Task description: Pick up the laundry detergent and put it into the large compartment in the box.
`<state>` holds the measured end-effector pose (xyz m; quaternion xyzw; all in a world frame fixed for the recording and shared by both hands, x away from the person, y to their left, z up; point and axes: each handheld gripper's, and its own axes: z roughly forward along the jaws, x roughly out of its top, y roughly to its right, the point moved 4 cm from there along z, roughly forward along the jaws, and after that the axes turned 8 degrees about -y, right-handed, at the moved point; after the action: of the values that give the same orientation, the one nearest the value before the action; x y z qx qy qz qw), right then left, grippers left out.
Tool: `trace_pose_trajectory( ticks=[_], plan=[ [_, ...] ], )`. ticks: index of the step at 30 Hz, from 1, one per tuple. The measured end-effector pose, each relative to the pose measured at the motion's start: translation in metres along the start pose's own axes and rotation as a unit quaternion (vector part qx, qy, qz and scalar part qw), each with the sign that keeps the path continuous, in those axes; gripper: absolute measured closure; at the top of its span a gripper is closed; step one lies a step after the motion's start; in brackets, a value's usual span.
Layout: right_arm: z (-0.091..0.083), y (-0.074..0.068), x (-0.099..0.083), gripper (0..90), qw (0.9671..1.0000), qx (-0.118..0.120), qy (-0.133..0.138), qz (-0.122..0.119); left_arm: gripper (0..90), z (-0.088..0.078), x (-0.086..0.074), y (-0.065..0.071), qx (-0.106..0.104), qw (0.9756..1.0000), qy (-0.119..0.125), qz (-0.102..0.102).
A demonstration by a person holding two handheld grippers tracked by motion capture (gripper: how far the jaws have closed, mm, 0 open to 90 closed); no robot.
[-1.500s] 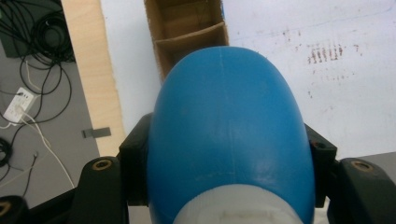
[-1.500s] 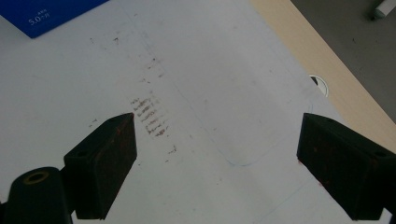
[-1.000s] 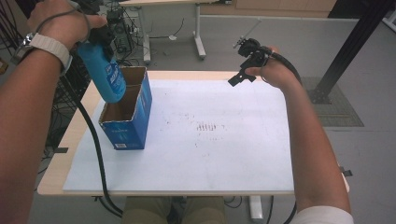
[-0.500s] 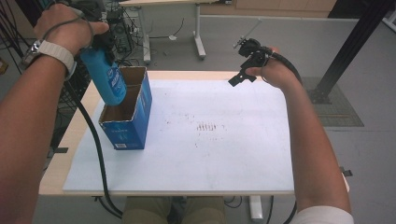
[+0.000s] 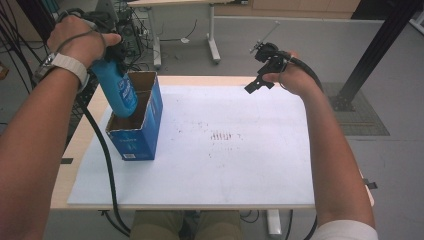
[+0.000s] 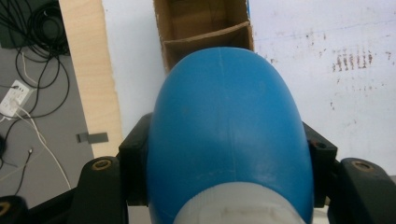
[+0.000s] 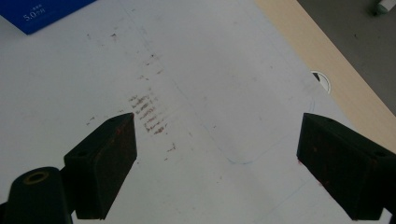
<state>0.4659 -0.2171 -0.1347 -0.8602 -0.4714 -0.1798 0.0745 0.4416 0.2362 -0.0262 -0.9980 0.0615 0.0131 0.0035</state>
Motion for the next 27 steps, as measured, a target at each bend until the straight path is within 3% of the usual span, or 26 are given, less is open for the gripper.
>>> trace_pose_trajectory(
  ticks=[8,27],
  plan=[
    [0.000,0.000,-0.004,12.1,1.0000,-0.002,-0.002,0.005,37.4,0.015,0.005,0.000,0.001,1.0000,-0.004,0.001],
    [0.002,-0.001,-0.002,12.2,1.0000,-0.002,-0.005,0.003,37.5,0.031,0.008,0.000,0.002,1.0000,0.000,0.003]
  ],
)
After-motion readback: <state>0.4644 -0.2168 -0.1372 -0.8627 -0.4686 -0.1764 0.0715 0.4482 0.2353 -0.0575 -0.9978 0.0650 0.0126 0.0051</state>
